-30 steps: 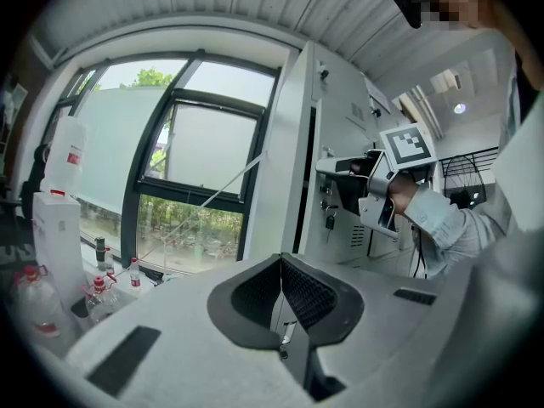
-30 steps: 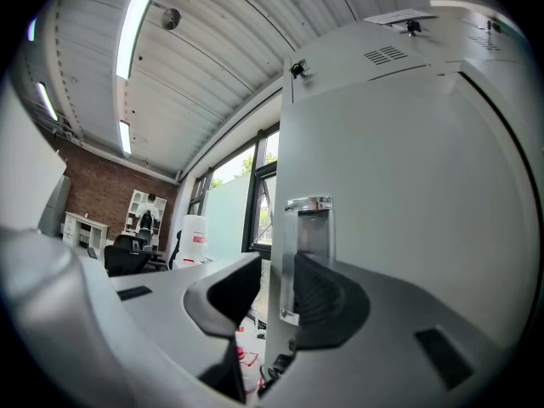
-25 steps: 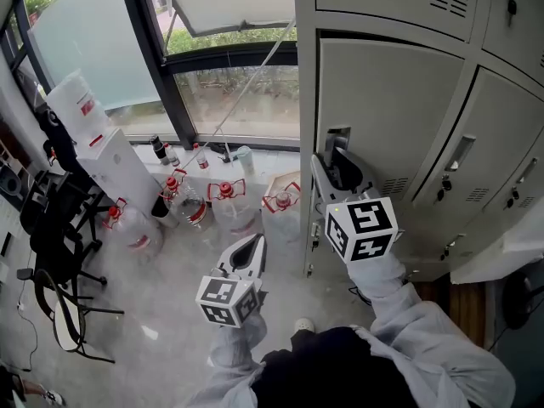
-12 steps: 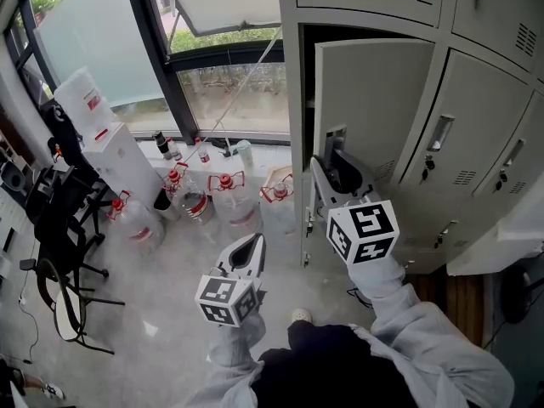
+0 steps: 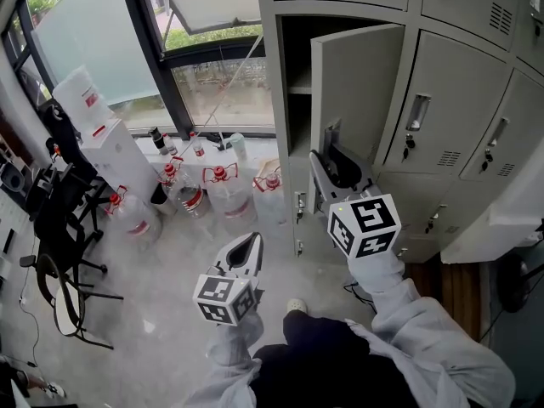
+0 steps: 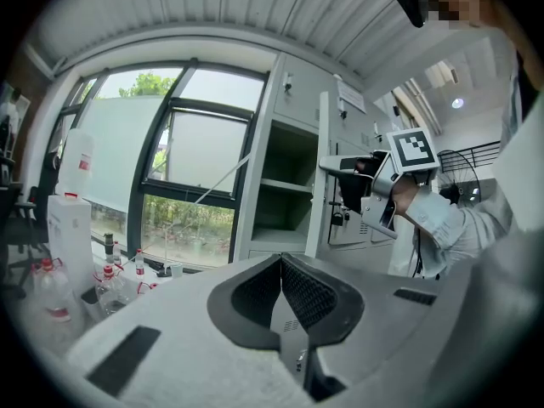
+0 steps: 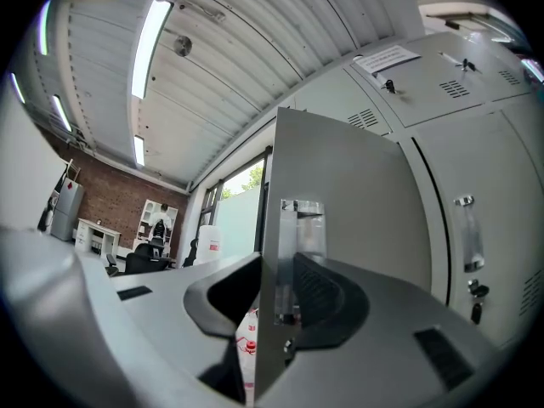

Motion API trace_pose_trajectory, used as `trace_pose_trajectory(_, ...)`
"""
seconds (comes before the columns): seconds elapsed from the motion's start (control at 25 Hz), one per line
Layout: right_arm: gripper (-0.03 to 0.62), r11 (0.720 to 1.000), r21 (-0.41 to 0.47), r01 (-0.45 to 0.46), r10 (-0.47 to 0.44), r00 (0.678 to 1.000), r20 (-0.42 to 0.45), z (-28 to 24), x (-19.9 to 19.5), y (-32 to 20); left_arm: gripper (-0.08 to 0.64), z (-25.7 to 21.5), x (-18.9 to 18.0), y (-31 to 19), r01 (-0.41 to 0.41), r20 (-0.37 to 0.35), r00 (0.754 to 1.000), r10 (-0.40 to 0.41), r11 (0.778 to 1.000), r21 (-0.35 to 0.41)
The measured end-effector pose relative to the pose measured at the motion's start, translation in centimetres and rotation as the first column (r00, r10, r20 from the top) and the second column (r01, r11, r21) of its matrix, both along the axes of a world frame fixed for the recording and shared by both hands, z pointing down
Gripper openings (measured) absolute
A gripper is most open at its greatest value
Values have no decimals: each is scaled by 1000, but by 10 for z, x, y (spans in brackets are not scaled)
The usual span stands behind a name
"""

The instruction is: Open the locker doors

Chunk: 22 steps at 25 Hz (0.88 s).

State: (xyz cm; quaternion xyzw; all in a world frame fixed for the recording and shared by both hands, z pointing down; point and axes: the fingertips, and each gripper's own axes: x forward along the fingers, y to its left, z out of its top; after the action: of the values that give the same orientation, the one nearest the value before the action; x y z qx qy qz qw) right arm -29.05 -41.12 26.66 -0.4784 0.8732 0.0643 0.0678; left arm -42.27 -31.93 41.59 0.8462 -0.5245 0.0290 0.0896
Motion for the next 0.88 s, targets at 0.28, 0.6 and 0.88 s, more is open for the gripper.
trace_pose_trajectory(0.28, 109, 999, 8, 51, -51, 999, 2, 1, 21, 20, 9, 5, 27, 14, -39, -40, 998, 38, 999, -6)
trace_pose_trajectory(0.6, 115, 992, 4, 126, -126, 992, 5, 2, 40, 36, 9, 5, 66, 24, -111, -56, 992, 109, 993, -28)
trace_pose_trajectory(0.88, 117, 989, 32, 147, -148, 989, 32, 2, 60, 50, 9, 4, 86, 29, -191, -62, 980, 189, 982, -16)
